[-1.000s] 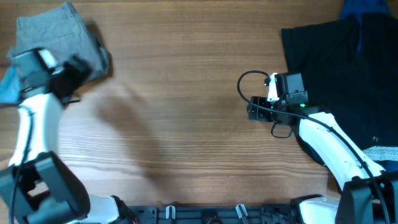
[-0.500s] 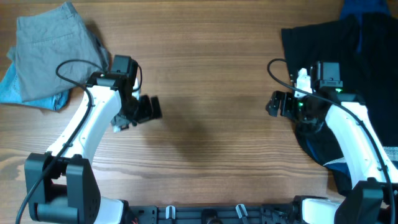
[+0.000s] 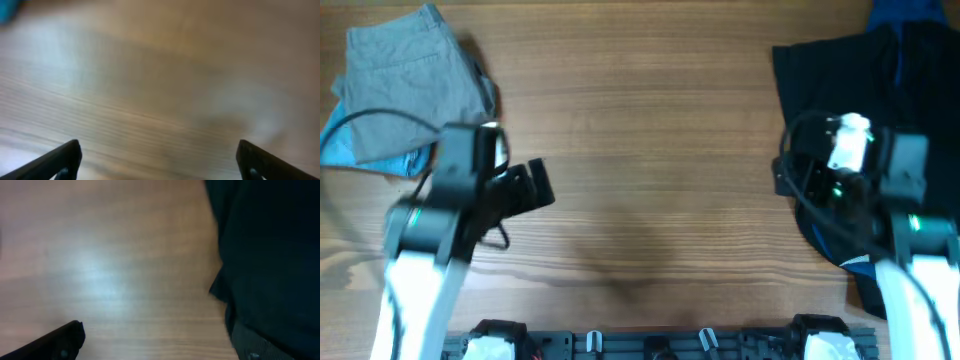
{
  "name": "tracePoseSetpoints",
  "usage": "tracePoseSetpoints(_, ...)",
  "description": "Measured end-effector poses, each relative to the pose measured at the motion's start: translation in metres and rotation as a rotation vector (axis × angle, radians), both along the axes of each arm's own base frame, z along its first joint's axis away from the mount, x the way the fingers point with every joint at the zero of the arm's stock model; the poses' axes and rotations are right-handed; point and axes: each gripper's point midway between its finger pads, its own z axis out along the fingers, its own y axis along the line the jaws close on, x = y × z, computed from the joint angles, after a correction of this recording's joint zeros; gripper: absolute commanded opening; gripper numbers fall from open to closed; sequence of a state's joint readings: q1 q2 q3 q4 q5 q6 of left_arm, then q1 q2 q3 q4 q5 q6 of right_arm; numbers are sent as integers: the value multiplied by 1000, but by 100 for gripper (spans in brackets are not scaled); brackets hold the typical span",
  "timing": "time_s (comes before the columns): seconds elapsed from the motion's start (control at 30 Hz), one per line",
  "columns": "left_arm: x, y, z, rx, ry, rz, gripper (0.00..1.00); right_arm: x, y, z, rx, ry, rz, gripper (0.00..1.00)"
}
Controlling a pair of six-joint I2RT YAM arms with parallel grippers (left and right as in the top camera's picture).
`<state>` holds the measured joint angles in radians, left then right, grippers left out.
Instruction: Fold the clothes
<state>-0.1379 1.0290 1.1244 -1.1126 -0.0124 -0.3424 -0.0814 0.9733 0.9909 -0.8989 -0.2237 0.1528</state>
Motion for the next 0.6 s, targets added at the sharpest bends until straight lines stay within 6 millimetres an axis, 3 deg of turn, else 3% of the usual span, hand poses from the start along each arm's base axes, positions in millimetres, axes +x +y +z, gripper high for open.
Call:
tracePoseSetpoints(0.1, -17, 3, 38, -19, -206, 1, 100, -18, -5, 19, -22, -121, -41, 100)
tracePoseSetpoints(0.17, -32, 6, 45, -25, -271, 4, 100, -30, -6, 23, -27, -167, -59, 100)
tracePoseSetpoints(0.3, -53, 9, 29, -28, -307, 6, 100, -48, -8, 25, -34, -215, -80, 100)
tracePoseSetpoints(0.37, -52, 9, 18, -27, -299, 6, 100, -51, -8, 23, -36, -208, -83, 100)
tracePoseSetpoints(0.6, -49, 9, 19, -28, -311, 6, 100, -54, -8, 17, -19, -176, -98, 100)
